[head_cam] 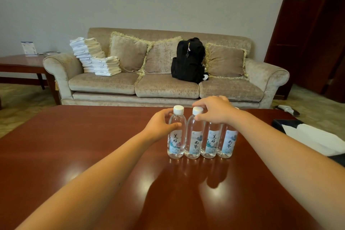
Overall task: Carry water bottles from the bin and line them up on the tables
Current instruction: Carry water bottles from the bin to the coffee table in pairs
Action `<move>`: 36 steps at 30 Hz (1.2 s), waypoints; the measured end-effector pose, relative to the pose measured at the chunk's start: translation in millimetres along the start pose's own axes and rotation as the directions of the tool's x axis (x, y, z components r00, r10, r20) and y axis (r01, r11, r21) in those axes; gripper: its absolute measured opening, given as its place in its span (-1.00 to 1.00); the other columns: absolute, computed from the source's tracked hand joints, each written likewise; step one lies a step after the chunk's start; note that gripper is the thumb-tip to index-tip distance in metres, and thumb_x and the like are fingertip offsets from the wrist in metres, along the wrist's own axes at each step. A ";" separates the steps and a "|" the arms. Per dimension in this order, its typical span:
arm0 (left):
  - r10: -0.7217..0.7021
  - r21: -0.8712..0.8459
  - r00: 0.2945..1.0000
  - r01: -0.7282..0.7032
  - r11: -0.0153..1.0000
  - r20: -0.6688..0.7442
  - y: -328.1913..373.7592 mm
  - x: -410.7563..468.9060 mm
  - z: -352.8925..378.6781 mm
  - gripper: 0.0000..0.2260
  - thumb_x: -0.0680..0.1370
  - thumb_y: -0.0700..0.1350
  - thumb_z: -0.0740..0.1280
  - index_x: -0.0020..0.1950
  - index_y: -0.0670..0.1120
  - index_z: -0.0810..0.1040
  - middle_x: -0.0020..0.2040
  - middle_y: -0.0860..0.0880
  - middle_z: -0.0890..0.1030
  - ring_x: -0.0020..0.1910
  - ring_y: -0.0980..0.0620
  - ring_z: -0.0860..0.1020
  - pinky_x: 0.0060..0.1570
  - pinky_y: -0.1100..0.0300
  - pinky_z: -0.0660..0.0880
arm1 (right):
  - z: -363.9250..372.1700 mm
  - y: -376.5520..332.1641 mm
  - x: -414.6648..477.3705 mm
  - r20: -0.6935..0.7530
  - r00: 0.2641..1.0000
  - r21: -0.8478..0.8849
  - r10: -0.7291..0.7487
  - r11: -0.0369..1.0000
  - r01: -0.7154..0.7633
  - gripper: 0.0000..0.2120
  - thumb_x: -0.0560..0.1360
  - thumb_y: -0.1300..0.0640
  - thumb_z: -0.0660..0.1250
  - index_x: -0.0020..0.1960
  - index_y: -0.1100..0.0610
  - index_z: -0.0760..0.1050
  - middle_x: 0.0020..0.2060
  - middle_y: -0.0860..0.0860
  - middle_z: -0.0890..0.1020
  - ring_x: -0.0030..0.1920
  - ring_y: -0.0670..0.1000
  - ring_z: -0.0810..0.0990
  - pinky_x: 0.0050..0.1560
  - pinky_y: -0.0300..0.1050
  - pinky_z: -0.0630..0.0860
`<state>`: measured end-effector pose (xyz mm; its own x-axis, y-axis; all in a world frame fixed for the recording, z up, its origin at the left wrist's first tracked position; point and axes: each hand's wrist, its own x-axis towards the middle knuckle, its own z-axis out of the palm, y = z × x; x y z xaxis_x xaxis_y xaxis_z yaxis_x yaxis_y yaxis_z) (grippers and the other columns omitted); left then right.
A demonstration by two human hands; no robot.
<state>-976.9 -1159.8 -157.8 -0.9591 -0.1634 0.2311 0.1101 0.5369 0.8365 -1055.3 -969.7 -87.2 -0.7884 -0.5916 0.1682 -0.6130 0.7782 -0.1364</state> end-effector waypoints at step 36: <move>-0.099 0.690 0.995 0.077 0.720 -0.008 -69.7 -168.4 48.8 -0.43 0.56 0.35 0.09 0.50 0.12 0.31 0.52 0.00 0.29 0.56 -0.05 0.12 0.55 -0.04 0.01 | 166.0 -39.0 -172.6 0.078 0.956 0.064 0.283 0.955 -0.288 -0.42 0.58 -0.32 0.05 0.54 -0.14 0.22 0.57 -0.02 0.21 0.59 0.09 0.06 0.57 0.16 -0.08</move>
<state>-835.8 -1129.3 -279.2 -0.9632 -0.2221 0.1513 -0.1744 0.9449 0.2771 -903.6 -932.9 -273.0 -0.9313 -0.3614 0.0461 -0.3615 0.9007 -0.2408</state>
